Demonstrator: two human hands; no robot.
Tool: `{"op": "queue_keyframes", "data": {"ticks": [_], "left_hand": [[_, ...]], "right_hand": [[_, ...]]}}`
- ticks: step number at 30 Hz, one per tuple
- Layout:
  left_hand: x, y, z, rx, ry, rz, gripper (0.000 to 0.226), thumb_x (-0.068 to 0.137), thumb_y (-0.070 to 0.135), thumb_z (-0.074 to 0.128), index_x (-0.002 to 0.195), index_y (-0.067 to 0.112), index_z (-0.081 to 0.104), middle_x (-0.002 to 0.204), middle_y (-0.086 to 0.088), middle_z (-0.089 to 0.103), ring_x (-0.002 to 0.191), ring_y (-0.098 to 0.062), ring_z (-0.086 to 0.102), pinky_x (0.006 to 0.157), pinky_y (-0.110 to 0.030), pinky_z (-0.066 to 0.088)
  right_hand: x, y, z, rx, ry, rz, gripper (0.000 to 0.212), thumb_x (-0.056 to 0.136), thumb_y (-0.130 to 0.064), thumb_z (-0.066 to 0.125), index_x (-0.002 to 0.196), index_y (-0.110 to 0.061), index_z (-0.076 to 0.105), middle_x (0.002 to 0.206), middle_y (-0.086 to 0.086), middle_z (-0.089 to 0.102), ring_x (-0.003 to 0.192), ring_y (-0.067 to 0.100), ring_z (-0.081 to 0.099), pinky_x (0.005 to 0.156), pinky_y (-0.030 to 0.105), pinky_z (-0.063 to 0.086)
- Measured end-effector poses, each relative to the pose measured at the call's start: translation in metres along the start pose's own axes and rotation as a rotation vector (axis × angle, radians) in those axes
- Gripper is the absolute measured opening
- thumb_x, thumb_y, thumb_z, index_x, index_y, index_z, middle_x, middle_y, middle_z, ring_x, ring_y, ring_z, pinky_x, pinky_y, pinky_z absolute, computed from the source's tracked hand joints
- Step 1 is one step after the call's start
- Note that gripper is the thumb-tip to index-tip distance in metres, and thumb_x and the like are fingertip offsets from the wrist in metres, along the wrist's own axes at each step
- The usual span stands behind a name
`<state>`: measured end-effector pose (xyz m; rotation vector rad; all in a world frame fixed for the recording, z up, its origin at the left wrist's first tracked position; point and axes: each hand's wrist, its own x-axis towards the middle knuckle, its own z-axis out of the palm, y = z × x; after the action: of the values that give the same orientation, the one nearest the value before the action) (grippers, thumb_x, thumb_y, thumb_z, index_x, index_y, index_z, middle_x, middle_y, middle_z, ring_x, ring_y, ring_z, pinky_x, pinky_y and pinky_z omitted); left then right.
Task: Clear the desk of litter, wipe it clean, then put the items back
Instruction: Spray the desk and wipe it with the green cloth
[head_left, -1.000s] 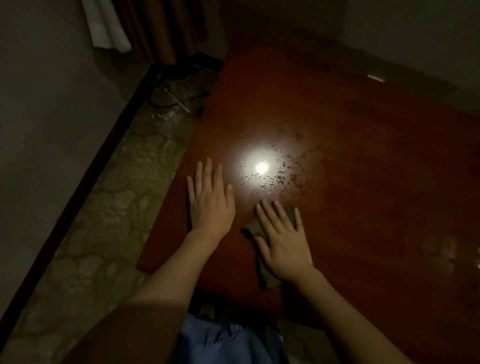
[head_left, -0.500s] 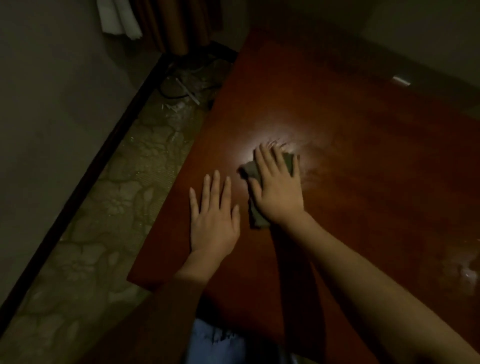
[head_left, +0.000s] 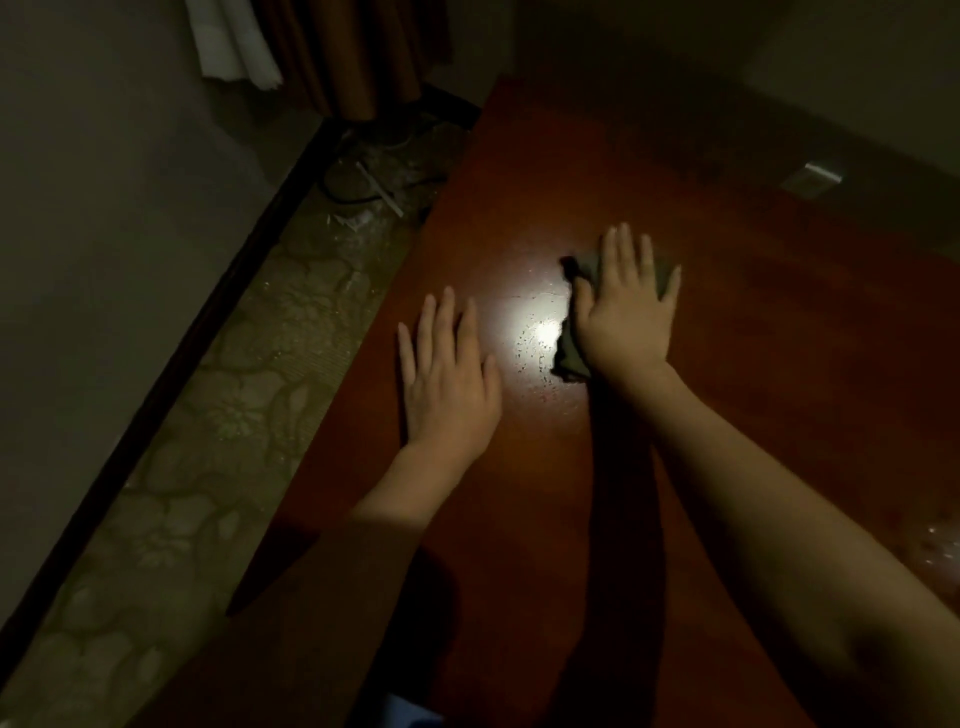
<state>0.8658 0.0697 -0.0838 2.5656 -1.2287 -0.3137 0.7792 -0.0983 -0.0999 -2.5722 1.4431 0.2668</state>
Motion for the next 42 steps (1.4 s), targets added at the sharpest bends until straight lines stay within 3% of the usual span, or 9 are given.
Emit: {"op": "queue_keyframes", "data": {"ticks": [7, 10, 13, 19, 24, 28, 33, 37, 42], "left_hand": [[0.042, 0.009, 0.007, 0.164, -0.141, 0.035, 0.06, 0.101, 0.039, 0.021, 0.152, 0.017, -0.001, 0.16, -0.005, -0.007, 0.146, -0.019, -0.011, 0.118, -0.048, -0.007], [0.043, 0.007, 0.014, 0.194, -0.153, 0.062, 0.058, 0.099, 0.043, 0.013, 0.151, 0.02, 0.0, 0.16, -0.003, -0.005, 0.146, -0.017, -0.011, 0.117, -0.05, -0.007], [0.043, 0.004, 0.016, 0.187, -0.123, 0.062, 0.062, 0.094, 0.046, 0.01, 0.151, 0.02, 0.008, 0.16, -0.003, 0.004, 0.147, -0.017, -0.004, 0.117, -0.051, -0.004], [0.045, 0.004, 0.017, 0.175, -0.118, 0.056, 0.063, 0.093, 0.044, 0.017, 0.151, 0.019, 0.017, 0.159, -0.003, 0.01, 0.146, -0.017, 0.001, 0.117, -0.052, -0.001], [0.045, 0.003, 0.017, 0.162, -0.116, 0.057, 0.062, 0.093, 0.043, 0.019, 0.15, 0.02, 0.021, 0.159, -0.003, 0.014, 0.146, -0.017, 0.005, 0.117, -0.051, 0.001], [0.046, 0.002, 0.02, 0.152, -0.111, 0.063, 0.061, 0.093, 0.043, 0.021, 0.15, 0.02, 0.022, 0.158, -0.003, 0.016, 0.146, -0.017, 0.007, 0.116, -0.05, 0.0], [0.047, 0.0, 0.023, 0.138, -0.062, 0.059, 0.061, 0.092, 0.042, 0.026, 0.148, 0.018, 0.024, 0.157, -0.004, 0.021, 0.145, -0.018, 0.011, 0.115, -0.052, 0.005], [0.046, 0.0, 0.024, 0.14, 0.014, 0.084, 0.058, 0.091, 0.037, 0.035, 0.145, 0.016, 0.036, 0.153, -0.007, 0.03, 0.143, -0.023, 0.023, 0.114, -0.055, 0.013], [0.046, 0.0, 0.024, 0.153, 0.047, 0.105, 0.056, 0.09, 0.034, 0.039, 0.142, 0.013, 0.042, 0.151, -0.009, 0.034, 0.141, -0.025, 0.028, 0.113, -0.055, 0.014]], "right_hand": [[-0.077, 0.023, 0.017, -0.032, -0.028, -0.467, 0.063, 0.097, -0.048, 0.025, 0.151, -0.018, 0.023, 0.157, -0.003, 0.02, 0.146, 0.017, 0.014, 0.117, 0.049, 0.0], [-0.077, 0.061, 0.012, -0.046, -0.053, -0.366, 0.062, 0.096, -0.05, 0.022, 0.15, -0.019, 0.022, 0.156, -0.003, 0.023, 0.145, 0.018, 0.017, 0.116, 0.047, 0.002], [-0.048, 0.083, 0.001, -0.011, -0.042, -0.159, 0.064, 0.094, -0.054, 0.008, 0.15, -0.024, 0.002, 0.157, -0.007, 0.002, 0.146, 0.014, -0.001, 0.117, 0.045, -0.008], [0.038, 0.049, -0.016, 0.054, 0.013, 0.176, 0.062, 0.1, -0.047, 0.015, 0.153, -0.019, -0.003, 0.161, 0.0, -0.006, 0.147, 0.019, -0.008, 0.116, 0.051, -0.009], [0.039, 0.002, -0.008, 0.02, 0.04, -0.124, 0.063, 0.099, -0.049, 0.019, 0.154, -0.02, 0.007, 0.161, -0.003, 0.004, 0.148, 0.019, 0.0, 0.115, 0.05, -0.007], [-0.018, 0.019, 0.002, 0.01, -0.016, -0.403, 0.063, 0.095, -0.049, 0.027, 0.151, -0.019, 0.026, 0.157, -0.002, 0.024, 0.146, 0.02, 0.016, 0.117, 0.051, 0.001], [-0.004, 0.082, -0.008, 0.044, 0.001, -0.037, 0.066, 0.094, -0.051, 0.014, 0.152, -0.02, 0.013, 0.157, -0.004, 0.008, 0.146, 0.016, 0.004, 0.116, 0.049, 0.0], [0.072, 0.089, -0.029, 0.115, 0.067, 0.279, 0.063, 0.1, -0.045, 0.022, 0.153, -0.017, 0.006, 0.161, 0.001, 0.002, 0.148, 0.019, -0.001, 0.118, 0.052, -0.003], [0.143, 0.042, -0.04, 0.11, 0.042, 0.149, 0.061, 0.1, -0.045, 0.02, 0.154, -0.021, 0.004, 0.161, -0.001, 0.002, 0.148, 0.021, -0.002, 0.116, 0.055, -0.005]]}}
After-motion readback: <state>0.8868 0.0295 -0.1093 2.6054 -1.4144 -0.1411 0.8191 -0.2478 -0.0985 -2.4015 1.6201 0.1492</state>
